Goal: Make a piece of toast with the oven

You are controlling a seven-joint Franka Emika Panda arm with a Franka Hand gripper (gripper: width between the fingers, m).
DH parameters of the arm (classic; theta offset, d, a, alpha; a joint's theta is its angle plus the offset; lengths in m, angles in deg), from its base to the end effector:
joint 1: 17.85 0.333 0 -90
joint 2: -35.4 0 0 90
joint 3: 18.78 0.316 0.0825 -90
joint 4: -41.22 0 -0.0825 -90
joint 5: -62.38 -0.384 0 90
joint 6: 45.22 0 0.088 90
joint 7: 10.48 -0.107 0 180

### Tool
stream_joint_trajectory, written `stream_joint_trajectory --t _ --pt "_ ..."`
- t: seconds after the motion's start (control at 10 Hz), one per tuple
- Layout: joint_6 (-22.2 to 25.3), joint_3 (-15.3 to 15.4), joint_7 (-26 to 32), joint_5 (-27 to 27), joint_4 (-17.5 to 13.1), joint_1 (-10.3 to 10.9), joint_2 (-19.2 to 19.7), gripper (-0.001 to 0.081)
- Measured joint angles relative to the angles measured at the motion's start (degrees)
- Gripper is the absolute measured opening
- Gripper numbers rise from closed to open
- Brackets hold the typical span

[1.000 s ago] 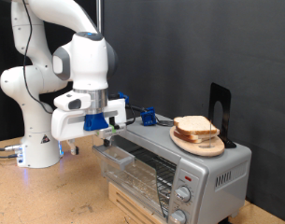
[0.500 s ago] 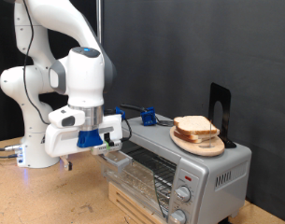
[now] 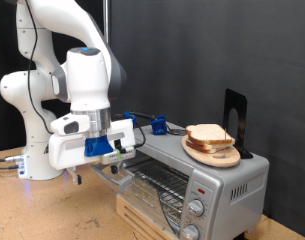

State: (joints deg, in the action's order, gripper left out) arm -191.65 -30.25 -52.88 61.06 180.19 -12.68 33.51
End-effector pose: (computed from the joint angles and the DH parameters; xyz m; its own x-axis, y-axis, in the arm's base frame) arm 0.4951 -0.0549 0.3349 0.6374 -0.7635 0.1043 -0.7531 -0.6458 -0.1253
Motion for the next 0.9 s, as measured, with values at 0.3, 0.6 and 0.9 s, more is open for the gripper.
stream_joint_trajectory --t 0.3,0.6,0.9 --pt "1.7 0.0 -2.6 3.5 -0.6 -0.1 0.4 0.0808" --pt "1.6 -0.7 -5.2 6.9 -1.0 -0.9 2.5 0.0808" --pt "0.7 -1.5 -5.2 7.8 -1.3 -1.5 4.1 0.0808"
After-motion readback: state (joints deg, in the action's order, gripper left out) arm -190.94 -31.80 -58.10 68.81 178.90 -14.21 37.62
